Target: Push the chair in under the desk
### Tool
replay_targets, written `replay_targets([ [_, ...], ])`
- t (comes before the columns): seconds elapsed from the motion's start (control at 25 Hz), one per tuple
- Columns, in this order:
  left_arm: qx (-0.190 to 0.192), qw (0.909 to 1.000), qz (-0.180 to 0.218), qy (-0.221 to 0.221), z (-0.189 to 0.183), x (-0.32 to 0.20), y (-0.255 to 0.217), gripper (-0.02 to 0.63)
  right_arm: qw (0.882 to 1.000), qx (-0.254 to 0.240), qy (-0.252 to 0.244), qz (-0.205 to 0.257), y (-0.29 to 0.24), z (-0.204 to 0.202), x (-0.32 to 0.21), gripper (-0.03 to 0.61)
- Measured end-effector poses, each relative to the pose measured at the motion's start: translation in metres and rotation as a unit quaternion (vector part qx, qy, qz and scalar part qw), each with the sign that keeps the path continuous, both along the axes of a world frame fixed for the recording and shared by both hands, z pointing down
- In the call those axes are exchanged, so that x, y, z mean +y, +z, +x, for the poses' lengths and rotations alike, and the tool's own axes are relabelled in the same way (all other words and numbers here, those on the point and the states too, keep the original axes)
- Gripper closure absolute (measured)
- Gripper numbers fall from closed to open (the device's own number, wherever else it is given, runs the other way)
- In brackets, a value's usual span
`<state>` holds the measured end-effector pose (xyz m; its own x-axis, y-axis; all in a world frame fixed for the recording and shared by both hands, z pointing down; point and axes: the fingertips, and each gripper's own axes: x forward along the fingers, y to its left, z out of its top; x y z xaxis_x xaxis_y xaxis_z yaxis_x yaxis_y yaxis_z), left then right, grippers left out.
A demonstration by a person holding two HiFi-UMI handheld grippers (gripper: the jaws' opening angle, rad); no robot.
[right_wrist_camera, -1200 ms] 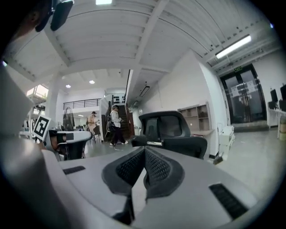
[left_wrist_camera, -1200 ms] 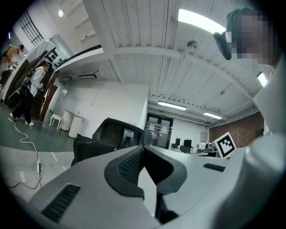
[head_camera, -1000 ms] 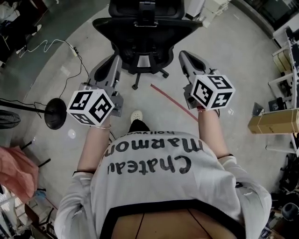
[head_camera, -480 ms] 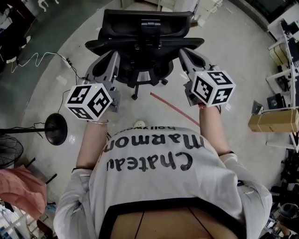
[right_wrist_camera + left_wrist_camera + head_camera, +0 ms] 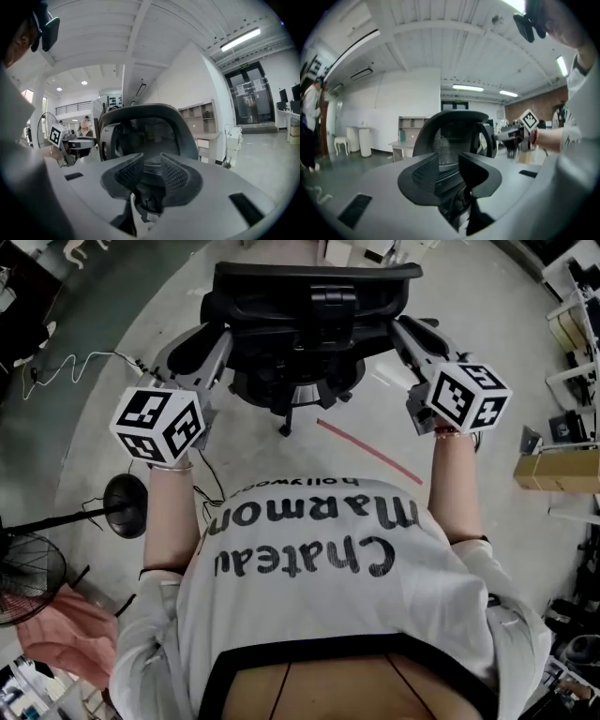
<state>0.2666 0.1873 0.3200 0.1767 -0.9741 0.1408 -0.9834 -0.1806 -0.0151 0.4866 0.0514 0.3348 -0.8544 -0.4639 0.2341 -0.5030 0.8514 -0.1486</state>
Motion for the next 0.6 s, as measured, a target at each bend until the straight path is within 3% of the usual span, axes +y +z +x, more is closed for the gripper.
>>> replay_targets([
  [0.04, -0.054, 0.9983, -0.021, 0.009, 0.002, -0.004, 0.007, 0.459, 1.0, 0.021, -0.016, 0.0, 0.004, 0.0, -0.001, 0.43],
  [0.12, -0.176, 0.982, -0.064, 0.024, 0.007, -0.012, 0.023, 0.451, 0.996, 0.069, -0.049, 0.016, 0.011, 0.0, -0.004, 0.412],
  [0.2, -0.253, 0.9618, -0.096, 0.044, 0.014, -0.018, 0.036, 0.451, 0.988, 0.115, -0.086, 0.051, 0.016, -0.002, -0.008, 0.394],
  [0.32, -0.304, 0.9422, -0.121, 0.074, 0.026, -0.027, 0.047, 0.451, 0.965, 0.176, -0.166, 0.1, 0.027, -0.009, -0.002, 0.312],
  [0.48, -0.377, 0.9076, -0.164, 0.085, 0.033, -0.039, 0.057, 0.451, 0.915, 0.286, -0.22, 0.179, 0.039, -0.011, -0.005, 0.301],
  [0.6, -0.38, 0.9019, -0.184, 0.089, 0.038, -0.048, 0.062, 0.464, 0.895, 0.32, -0.242, 0.194, 0.043, -0.015, -0.012, 0.321],
])
